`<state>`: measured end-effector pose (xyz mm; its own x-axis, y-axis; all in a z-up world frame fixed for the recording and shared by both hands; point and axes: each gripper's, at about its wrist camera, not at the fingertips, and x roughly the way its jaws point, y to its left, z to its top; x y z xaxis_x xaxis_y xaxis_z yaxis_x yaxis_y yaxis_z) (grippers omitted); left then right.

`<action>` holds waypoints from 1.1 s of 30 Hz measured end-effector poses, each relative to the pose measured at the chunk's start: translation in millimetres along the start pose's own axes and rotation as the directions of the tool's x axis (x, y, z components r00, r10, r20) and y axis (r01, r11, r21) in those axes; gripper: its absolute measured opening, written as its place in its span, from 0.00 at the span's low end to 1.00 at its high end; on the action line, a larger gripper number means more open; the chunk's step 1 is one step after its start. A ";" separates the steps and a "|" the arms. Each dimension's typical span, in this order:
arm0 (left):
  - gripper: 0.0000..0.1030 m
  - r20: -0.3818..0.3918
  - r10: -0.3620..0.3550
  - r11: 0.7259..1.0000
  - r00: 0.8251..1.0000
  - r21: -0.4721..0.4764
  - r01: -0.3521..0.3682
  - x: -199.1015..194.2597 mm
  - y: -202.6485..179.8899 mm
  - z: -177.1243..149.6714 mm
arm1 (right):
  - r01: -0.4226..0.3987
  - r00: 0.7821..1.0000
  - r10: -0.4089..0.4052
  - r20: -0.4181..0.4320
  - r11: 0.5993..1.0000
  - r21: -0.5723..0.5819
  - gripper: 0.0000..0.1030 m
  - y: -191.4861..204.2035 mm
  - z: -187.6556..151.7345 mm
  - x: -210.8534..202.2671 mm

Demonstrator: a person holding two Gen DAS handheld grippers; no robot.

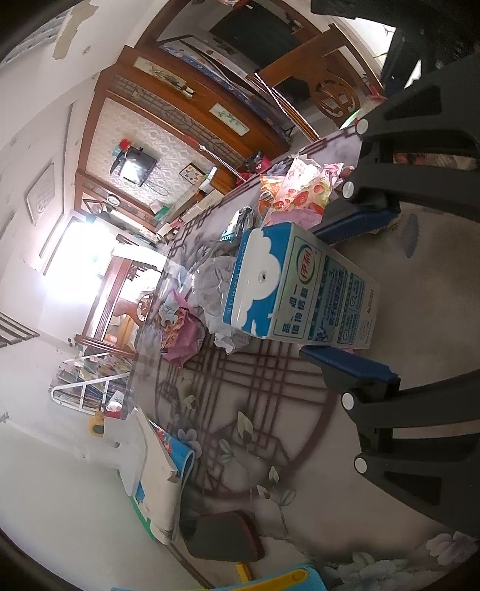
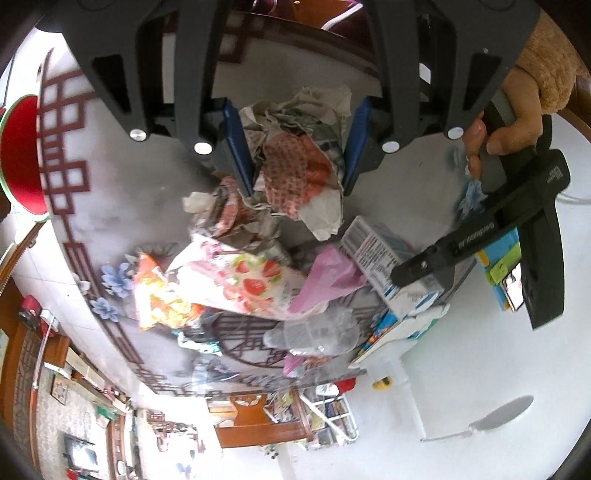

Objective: Collect trash
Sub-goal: 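Carry both items over the red bin and open both tools to release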

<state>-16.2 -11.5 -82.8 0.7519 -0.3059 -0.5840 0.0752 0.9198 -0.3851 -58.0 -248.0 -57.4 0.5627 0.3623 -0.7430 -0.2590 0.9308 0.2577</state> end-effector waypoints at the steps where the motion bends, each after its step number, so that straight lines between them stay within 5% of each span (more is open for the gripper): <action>1: 0.51 -0.002 0.003 1.000 1.000 0.009 -0.003 -0.4 -2.6 -0.5 | 0.000 1.000 0.000 0.012 1.000 0.008 0.44 -3.6 1.4 -3.9; 21: 0.51 -0.045 -0.108 0.977 0.993 0.182 0.114 -12.0 -116.9 -15.4 | 0.012 0.978 -0.047 0.204 0.985 0.173 0.44 -95.0 -8.7 -93.5; 33: 0.51 -0.148 -0.249 0.926 0.957 0.252 0.280 23.9 -205.5 -22.4 | 0.042 0.947 -0.147 0.285 0.938 0.345 0.44 -179.1 -23.0 -132.0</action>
<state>-28.4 -213.4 -33.7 0.6038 -0.5584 -0.5689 0.4454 0.8282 -0.3402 -103.9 -463.6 -19.7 0.7948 0.2198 -0.5657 0.0513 0.9044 0.4235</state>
